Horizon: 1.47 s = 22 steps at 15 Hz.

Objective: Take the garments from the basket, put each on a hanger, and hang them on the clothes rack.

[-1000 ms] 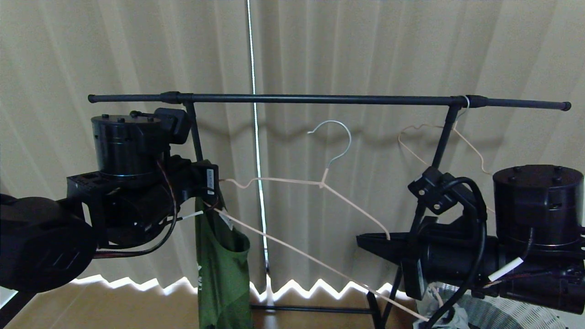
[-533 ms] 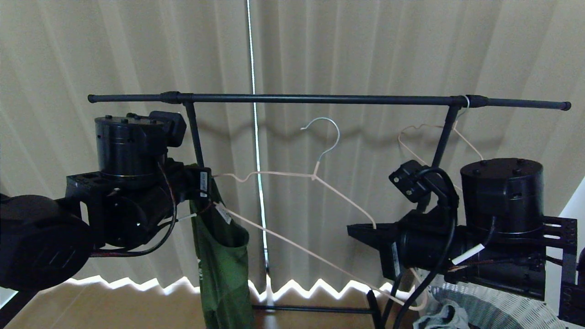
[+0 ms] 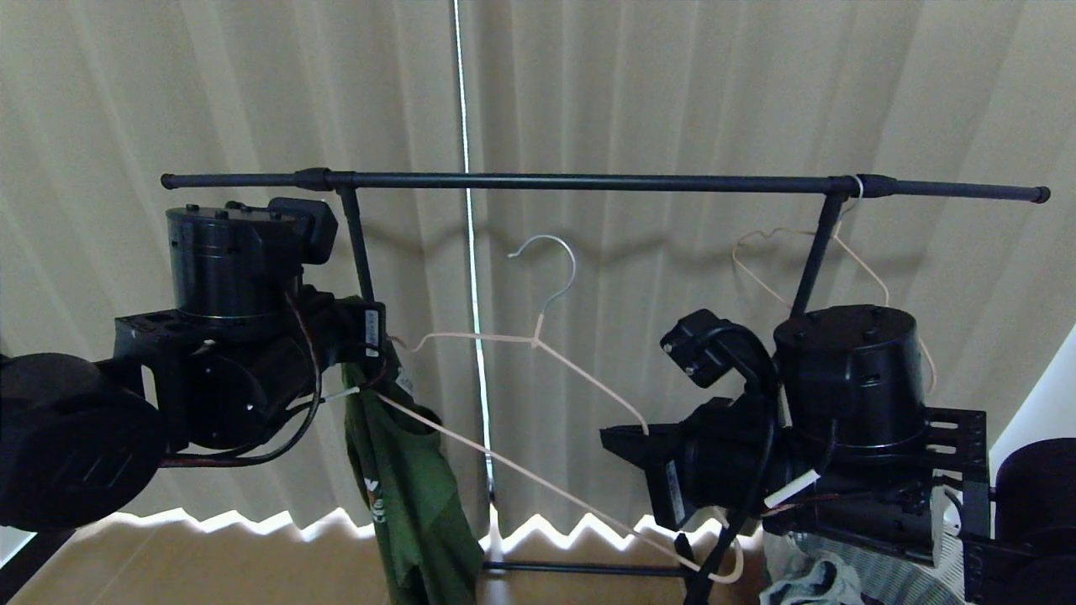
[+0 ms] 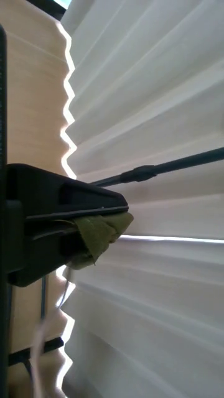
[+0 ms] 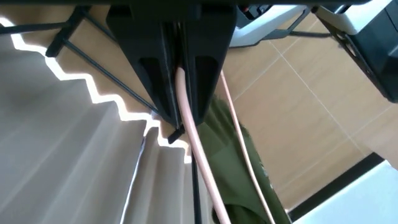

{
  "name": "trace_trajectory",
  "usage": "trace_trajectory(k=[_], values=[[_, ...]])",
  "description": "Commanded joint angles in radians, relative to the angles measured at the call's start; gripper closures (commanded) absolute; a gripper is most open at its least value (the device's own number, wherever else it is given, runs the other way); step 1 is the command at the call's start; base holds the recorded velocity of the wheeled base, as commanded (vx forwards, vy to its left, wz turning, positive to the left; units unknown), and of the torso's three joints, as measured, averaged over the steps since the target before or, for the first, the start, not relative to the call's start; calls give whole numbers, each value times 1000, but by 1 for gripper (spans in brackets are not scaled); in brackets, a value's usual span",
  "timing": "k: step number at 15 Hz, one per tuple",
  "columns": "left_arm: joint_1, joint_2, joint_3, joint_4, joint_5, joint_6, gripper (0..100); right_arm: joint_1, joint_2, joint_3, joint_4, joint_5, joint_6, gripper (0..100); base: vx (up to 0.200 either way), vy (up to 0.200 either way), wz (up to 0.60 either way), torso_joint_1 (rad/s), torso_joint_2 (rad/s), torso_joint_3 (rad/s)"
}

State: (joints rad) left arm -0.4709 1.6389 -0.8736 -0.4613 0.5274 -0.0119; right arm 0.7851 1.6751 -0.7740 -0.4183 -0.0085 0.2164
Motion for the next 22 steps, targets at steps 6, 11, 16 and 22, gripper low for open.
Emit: trace_trajectory(k=[6,11,16,22], values=[[-5,-51,1,39,22,1,100,3,124,-102,0,-99,38,100,0,0,0,0,0,0],[-88,-57,-1,42,22,-33,100,5,155,-157,-2,-105,54,100,0,0,0,0,0,0],[-199,-60,-27,42,22,-91,100,6,161,-166,-4,-110,52,100,0,0,0,0,0,0],[-247,-59,-62,41,2,-122,100,6,192,-180,-46,-110,49,100,0,0,0,0,0,0]])
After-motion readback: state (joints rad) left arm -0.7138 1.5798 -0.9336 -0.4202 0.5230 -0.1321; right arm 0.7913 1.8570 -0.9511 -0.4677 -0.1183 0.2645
